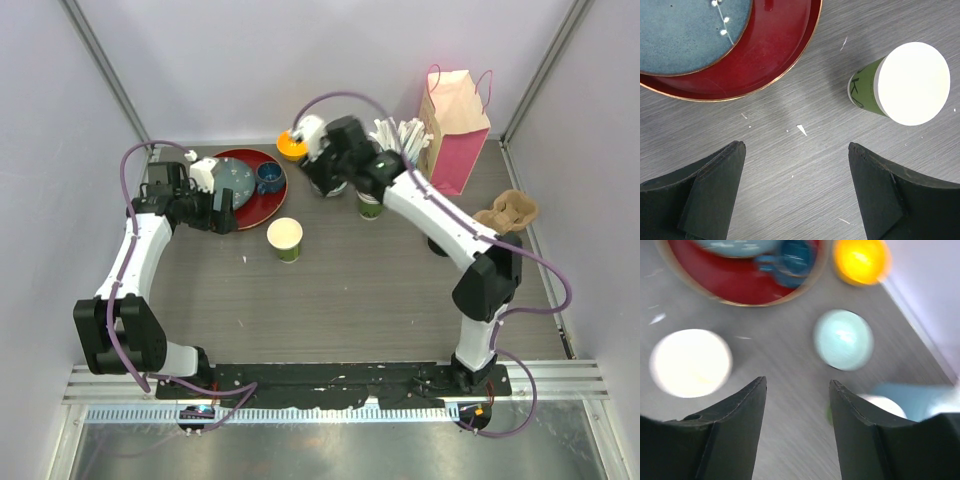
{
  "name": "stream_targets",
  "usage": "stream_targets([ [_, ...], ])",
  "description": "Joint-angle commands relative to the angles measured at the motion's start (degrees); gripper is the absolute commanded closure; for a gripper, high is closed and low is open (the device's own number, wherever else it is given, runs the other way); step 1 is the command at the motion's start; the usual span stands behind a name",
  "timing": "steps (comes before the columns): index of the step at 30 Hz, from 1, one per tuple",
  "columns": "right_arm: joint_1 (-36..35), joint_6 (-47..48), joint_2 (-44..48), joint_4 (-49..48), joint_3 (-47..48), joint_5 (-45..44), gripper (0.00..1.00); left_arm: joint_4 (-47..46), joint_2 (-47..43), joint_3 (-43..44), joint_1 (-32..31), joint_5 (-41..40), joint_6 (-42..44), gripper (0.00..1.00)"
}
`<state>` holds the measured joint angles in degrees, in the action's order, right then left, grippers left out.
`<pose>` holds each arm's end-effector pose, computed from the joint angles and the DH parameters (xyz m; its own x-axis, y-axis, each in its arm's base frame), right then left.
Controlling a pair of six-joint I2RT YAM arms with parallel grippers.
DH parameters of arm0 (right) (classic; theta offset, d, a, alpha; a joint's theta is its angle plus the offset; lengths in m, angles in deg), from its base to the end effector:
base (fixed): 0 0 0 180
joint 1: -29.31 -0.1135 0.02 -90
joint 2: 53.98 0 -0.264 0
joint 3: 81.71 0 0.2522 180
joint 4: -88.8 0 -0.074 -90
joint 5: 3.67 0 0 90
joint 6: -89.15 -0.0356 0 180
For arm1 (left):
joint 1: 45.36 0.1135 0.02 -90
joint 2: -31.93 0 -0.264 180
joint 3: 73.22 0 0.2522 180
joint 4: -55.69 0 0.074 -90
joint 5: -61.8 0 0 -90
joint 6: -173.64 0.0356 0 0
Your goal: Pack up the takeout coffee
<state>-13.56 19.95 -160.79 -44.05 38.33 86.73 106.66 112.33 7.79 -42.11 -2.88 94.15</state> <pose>0.3170 0.2946 0.3628 -0.1392 -0.6138 -0.7771 -0.7852 0.5466 -0.2910 0.2963 0.0016 0.2947 -0.7156 0.1245 -0.6873 0.3577 0.9105 -0.2074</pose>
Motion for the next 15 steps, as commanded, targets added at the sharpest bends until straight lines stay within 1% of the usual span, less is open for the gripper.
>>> stream_targets([
  [1, 8.3, -7.0, 1.6, 4.0, 1.5, -5.8, 0.42, 0.4, 0.0, 2.4, 0.3, 2.3, -1.2, 0.12],
  [3, 9.9, -8.1, 1.2, 4.1, 1.0, -6.4, 0.39, 0.4, 0.7, 2.8, 0.2, 1.8, -2.0, 0.12],
  [6, 11.8, -8.7, -0.2, 4.0, 1.0, -7.1, 0.39, 0.8, 1.7, 3.6, 0.2, 1.6, -2.5, 0.13],
  [8, 12.5, -8.4, -2.2, 4.1, 2.1, -8.2, 0.42, 0.9, 2.1, 3.7, 0.2, 1.9, -2.8, 0.13],
  [9, 13.1, -8.1, -3.0, 4.1, 2.4, -8.4, 0.47, 0.8, 2.1, 3.7, 0.2, 2.0, -2.8, 0.13],
  [12, 14.0, -7.0, -5.3, 4.8, 3.7, -7.4, 0.52, 1.0, 2.4, 3.6, 0.1, 2.1, -2.6, 0.13],
  [15, 14.2, -6.6, -6.8, 5.6, 4.6, -4.9, 0.53, 1.1, 2.4, 3.6, 0.1, 2.1, -2.4, 0.13],
])
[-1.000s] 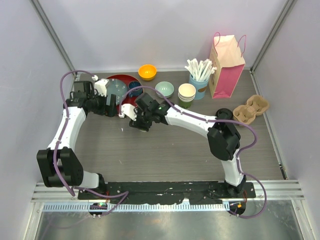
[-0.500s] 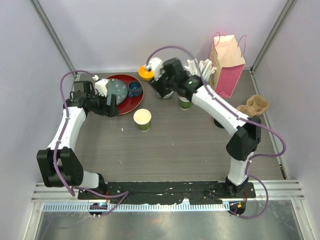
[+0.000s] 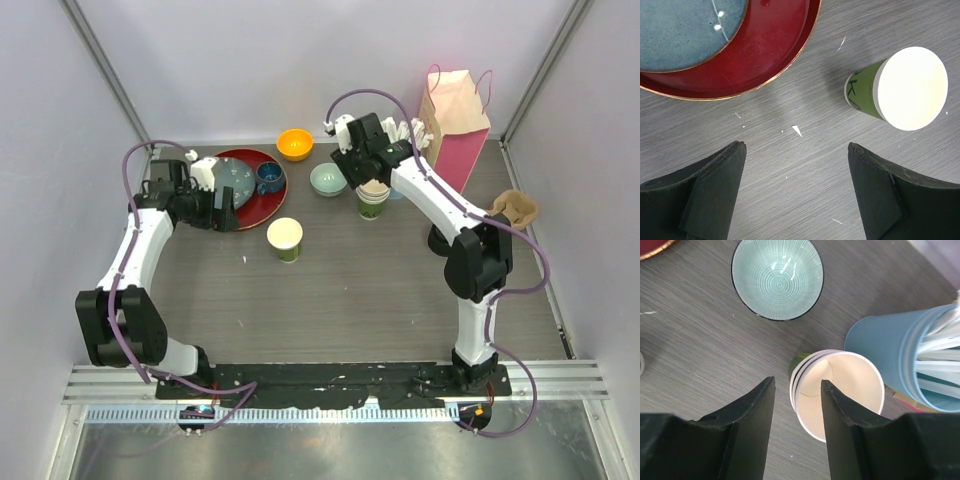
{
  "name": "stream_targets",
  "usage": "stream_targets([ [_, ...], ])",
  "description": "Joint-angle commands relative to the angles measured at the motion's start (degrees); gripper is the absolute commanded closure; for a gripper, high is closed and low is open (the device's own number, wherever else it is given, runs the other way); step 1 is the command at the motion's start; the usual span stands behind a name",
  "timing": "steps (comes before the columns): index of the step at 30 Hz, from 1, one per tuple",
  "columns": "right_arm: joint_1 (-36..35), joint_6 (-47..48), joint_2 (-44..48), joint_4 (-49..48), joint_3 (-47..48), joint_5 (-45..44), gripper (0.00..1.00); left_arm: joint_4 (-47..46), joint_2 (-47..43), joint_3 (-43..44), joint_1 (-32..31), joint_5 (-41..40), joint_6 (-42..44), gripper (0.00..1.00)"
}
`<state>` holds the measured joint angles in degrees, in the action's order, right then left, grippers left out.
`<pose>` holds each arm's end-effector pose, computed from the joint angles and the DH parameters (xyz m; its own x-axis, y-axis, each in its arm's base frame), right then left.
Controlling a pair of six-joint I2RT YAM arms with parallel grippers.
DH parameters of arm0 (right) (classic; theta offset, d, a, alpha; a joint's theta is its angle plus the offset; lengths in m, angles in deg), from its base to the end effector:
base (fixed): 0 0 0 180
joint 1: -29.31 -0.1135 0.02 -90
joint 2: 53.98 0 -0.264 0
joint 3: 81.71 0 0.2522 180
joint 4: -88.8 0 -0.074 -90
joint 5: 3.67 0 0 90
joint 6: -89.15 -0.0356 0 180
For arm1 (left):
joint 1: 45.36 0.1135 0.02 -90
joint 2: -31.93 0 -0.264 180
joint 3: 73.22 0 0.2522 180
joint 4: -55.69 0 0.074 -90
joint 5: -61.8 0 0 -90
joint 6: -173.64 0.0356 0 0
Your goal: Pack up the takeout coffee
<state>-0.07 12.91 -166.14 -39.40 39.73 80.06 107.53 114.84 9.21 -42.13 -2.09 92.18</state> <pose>0.3932 0.2169 0.3247 -0.4727 -0.5375 -0.6983 -0.5456 0.8008 -0.2470 0.3048 0.0015 0.2895 -0.7490 0.0913 -0.6562 0.3329 0.9082 -0.2537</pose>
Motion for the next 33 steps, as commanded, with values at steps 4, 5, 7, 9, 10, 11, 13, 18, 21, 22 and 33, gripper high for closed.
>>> stream_targets([
  [4, 0.8, 0.6, -3.6, 1.3, 4.1, -0.2, 0.58, 0.1, 0.1, 2.4, 0.2, 1.4, -0.5, 0.13],
  [5, 0.9, 0.8, -4.0, 1.6, 4.4, -1.8, 0.63, 0.1, 0.1, 2.3, 0.1, 1.3, -0.4, 0.13],
  [7, 0.8, 1.0, -4.8, 2.2, 4.9, -2.3, 0.69, 0.2, 0.3, 2.2, 0.1, 1.4, -0.3, 0.13],
  [9, 0.8, 1.0, -4.8, 2.1, 4.7, -1.7, 0.73, 0.2, 0.4, 2.1, 0.1, 1.4, -0.3, 0.13],
  [10, 0.8, 0.9, -4.7, 2.1, 4.7, -1.7, 0.74, 0.1, 0.6, 2.1, 0.1, 1.4, -0.2, 0.13],
  [11, 0.8, 0.9, -4.7, 2.2, 4.6, -1.8, 0.77, 0.1, 0.7, 2.1, 0.1, 1.4, -0.2, 0.13],
  [13, 0.9, 0.8, -4.5, 2.1, 4.5, -1.7, 0.79, 0.2, 0.8, 2.2, 0.1, 1.5, -0.3, 0.14],
  [18, 0.8, 0.5, -3.9, 2.3, 4.4, -1.0, 0.92, 0.4, 0.8, 2.3, 0.1, 1.5, -0.2, 0.14],
  [21, 0.8, 0.1, -2.9, 2.5, 4.4, -0.9, 0.99, 0.4, 0.8, 2.3, 0.2, 1.6, -0.2, 0.14],
  [22, 0.7, 0.1, -2.5, 2.6, 4.4, -0.9, 0.99, 0.5, 0.8, 2.3, 0.1, 1.6, -0.1, 0.14],
  [33, 0.7, 0.7, 2.7, 3.1, 4.9, -3.3, 0.99, 0.7, 0.7, 2.6, 0.1, 1.8, 0.1, 0.13],
])
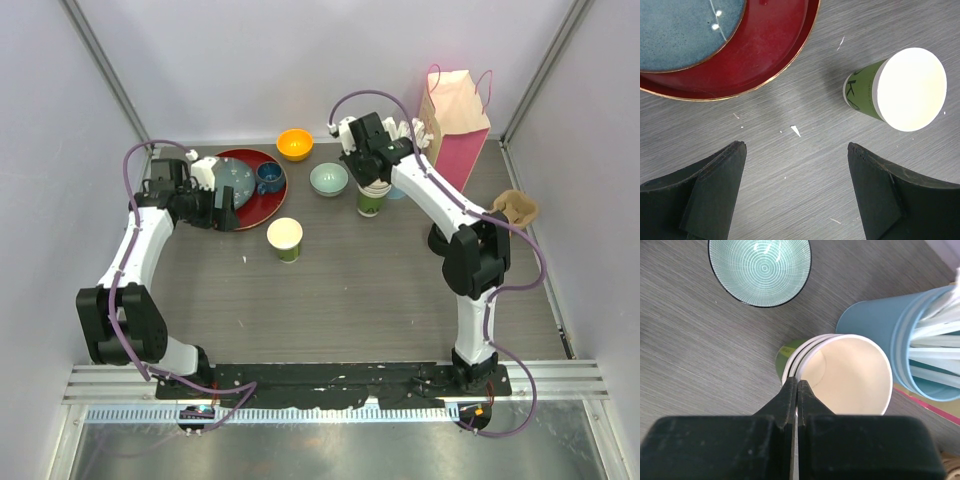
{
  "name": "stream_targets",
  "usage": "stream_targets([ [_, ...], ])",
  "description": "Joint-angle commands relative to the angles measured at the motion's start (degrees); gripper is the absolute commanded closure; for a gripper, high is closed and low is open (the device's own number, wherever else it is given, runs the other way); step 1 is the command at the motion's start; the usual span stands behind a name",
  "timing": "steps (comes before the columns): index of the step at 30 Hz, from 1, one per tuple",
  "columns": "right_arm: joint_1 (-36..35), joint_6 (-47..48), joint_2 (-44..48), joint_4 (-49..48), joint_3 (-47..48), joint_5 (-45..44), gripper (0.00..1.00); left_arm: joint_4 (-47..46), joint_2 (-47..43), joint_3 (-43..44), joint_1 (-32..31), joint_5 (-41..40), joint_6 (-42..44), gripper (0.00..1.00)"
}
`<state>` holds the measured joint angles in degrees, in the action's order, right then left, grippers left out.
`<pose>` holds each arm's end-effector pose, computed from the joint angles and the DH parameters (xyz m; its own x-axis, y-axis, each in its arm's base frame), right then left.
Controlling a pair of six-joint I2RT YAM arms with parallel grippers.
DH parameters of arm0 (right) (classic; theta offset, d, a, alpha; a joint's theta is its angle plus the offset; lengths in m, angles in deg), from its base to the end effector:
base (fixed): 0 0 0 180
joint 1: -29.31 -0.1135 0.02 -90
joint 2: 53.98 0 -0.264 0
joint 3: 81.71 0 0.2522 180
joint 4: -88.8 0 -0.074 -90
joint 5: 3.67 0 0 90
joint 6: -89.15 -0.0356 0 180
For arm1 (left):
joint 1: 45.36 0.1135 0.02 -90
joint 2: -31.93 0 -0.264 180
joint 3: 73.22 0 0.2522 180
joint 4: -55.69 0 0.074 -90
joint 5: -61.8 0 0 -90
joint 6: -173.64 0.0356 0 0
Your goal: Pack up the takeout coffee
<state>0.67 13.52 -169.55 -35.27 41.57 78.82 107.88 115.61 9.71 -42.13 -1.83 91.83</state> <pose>0.4030 0.2148 0.3040 -0.5350 -0.5725 -0.6212 -0.5487 0.7946 -0.2598 0.3073 0.0015 0.2881 -0.7577 0.0851 -0.6470 0.3281 0.9067 -0.2650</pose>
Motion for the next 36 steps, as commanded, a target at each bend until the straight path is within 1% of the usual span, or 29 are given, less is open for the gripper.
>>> stream_targets([
  [1, 0.1, 0.5, 6.3, -0.8, 3.2, -2.3, 0.99, 0.4, -0.2, 2.2, 0.1, 1.5, 0.4, 0.13],
  [5, 0.0, 0.8, 6.6, -0.3, 3.4, -1.5, 0.99, 0.5, -0.3, 2.2, 0.0, 1.6, 0.4, 0.14],
  [9, 0.1, -0.1, 6.2, -0.4, 1.5, -0.6, 0.99, 0.6, -0.6, 2.1, 0.1, 1.7, 0.5, 0.13],
  [12, 0.0, -1.7, 6.8, -3.1, -2.0, 5.2, 0.99, 0.5, -0.7, 2.1, 0.0, 1.8, 0.6, 0.14],
  [13, 0.0, -1.9, 6.8, -3.2, -2.5, 9.9, 0.99, 0.4, -0.7, 2.2, 0.0, 1.9, 0.4, 0.14],
  [14, -0.2, -2.2, 6.4, -3.2, -2.9, 10.1, 0.99, 0.5, -0.5, 2.6, 0.0, 2.2, 0.3, 0.13],
  [16, -0.2, -2.2, 6.4, -3.1, -3.7, 7.9, 0.99, 0.6, -0.1, 4.2, -1.2, 1.8, -0.3, 0.14],
  [18, -0.2, -1.7, 7.3, -4.0, -5.4, 7.8, 0.99, 1.0, 1.0, 8.3, -2.6, 1.9, -1.6, 0.16],
  [19, -0.2, -1.5, 7.6, -4.4, -5.9, 7.9, 0.99, 1.0, 1.7, 9.8, -5.6, 1.9, -2.5, 0.18],
  [20, -0.2, -1.1, 8.1, -4.6, -7.4, 9.2, 0.99, 0.6, 2.3, 13.2, -7.2, 2.0, -3.3, 0.19],
  [21, -0.2, -0.5, 9.2, -5.9, -8.4, 9.8, 0.99, 0.2, 4.3, 14.9, -9.0, 1.7, -4.3, 0.2],
  [22, -0.2, 0.3, 9.9, -6.9, -9.7, 10.1, 0.99, 0.0, 5.4, 16.7, -12.7, 1.4, -7.4, 0.22],
  [23, -0.2, 0.9, 10.5, -8.1, -11.1, 11.4, 0.99, -1.0, 6.7, 20.0, -14.5, 1.4, -9.8, 0.23],
  [24, -0.2, 1.7, 12.2, -10.1, -13.9, 12.3, 0.99, -1.4, 8.2, 21.7, -16.0, 1.6, -11.7, 0.24],
  [25, -0.2, 3.3, 12.9, -11.0, -15.2, 13.5, 0.99, -2.0, 11.1, 23.2, -18.9, 1.9, -15.5, 0.26],
  [27, -0.2, 4.1, 14.4, -13.4, -18.6, 15.1, 0.99, -3.6, 14.6, 27.1, -21.2, 1.4, -19.1, 0.3],
  [28, -0.2, 5.0, 15.7, -13.9, -19.4, 15.6, 0.99, -4.4, 18.2, 28.4, -22.6, 1.0, -22.9, 0.34],
  [30, -0.2, 5.6, 16.9, -15.2, -21.5, 16.9, 0.99, -4.6, 21.6, 32.2, -23.3, 0.8, -26.1, 0.4],
  [31, -0.2, 6.1, 18.0, -15.4, -22.1, 17.4, 0.99, -4.6, 25.2, 33.3, -23.7, 0.4, -27.3, 0.43],
  [32, -0.2, 7.0, 18.4, -15.5, -23.1, 18.0, 0.99, -4.7, 26.7, 35.7, -23.9, 0.4, -29.4, 0.44],
  [36, -0.2, 8.0, 19.0, -15.8, -24.1, 19.3, 0.99, -5.5, 32.3, 39.5, -25.7, 3.2, -32.1, 0.48],
])
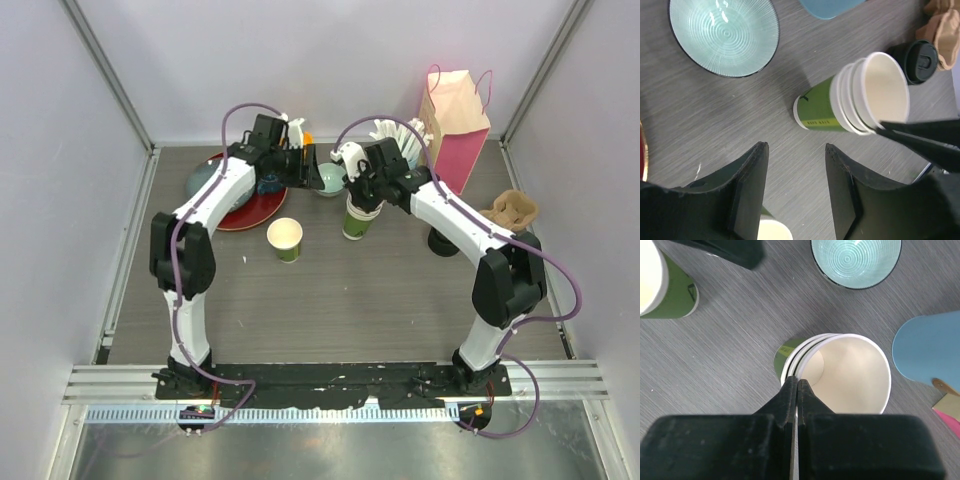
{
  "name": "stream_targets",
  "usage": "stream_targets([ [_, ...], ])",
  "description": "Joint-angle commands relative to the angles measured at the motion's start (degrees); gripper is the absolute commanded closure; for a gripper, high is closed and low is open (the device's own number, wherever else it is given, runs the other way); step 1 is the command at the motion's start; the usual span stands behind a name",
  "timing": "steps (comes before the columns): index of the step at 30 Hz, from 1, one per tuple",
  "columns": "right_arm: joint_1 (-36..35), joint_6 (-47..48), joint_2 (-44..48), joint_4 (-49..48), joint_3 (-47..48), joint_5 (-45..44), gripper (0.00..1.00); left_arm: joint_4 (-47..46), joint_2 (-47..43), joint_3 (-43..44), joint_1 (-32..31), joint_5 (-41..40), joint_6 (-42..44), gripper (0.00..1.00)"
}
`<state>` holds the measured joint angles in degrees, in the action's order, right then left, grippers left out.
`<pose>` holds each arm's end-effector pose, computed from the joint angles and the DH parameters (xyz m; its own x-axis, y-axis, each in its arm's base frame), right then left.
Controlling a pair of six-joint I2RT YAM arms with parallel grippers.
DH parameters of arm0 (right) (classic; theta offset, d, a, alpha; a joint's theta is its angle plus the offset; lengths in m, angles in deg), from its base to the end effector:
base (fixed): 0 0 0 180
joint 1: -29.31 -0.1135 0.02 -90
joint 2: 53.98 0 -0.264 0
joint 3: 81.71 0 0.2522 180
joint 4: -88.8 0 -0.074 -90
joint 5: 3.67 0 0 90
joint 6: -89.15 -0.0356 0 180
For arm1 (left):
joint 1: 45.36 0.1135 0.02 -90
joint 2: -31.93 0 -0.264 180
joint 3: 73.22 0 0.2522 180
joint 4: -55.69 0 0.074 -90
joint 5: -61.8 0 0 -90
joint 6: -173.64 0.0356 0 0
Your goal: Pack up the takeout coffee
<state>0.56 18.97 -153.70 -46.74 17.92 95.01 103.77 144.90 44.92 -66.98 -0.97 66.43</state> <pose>0.3434 0.1945 0.2967 -0.3854 -0.5938 -0.7063 -0.7446 0.6523 -0.1420 0.4138 -0.1815 0.3074 -0.7937 0.0316 -0.6075 0.4233 0.7459 -0.5143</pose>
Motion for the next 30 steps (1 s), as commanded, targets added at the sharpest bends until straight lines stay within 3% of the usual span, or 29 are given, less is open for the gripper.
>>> stream_targets([
  [1, -0.1, 2.6, 3.0, -4.4, -0.5, 3.5, 0.99, -2.1, 3.7, 4.7, -1.9, 2.7, -7.1, 0.48],
  [12, -0.1, 2.7, 2.4, -5.7, -2.0, 3.3, 0.99, -4.5, 8.3, 5.2, -3.3, 7.8, -11.8, 0.49],
  [30, 0.0, 2.5, 2.9, -6.0, -2.1, 4.2, 0.99, -4.4, 12.9, 7.1, -4.7, 7.1, -11.8, 0.52],
])
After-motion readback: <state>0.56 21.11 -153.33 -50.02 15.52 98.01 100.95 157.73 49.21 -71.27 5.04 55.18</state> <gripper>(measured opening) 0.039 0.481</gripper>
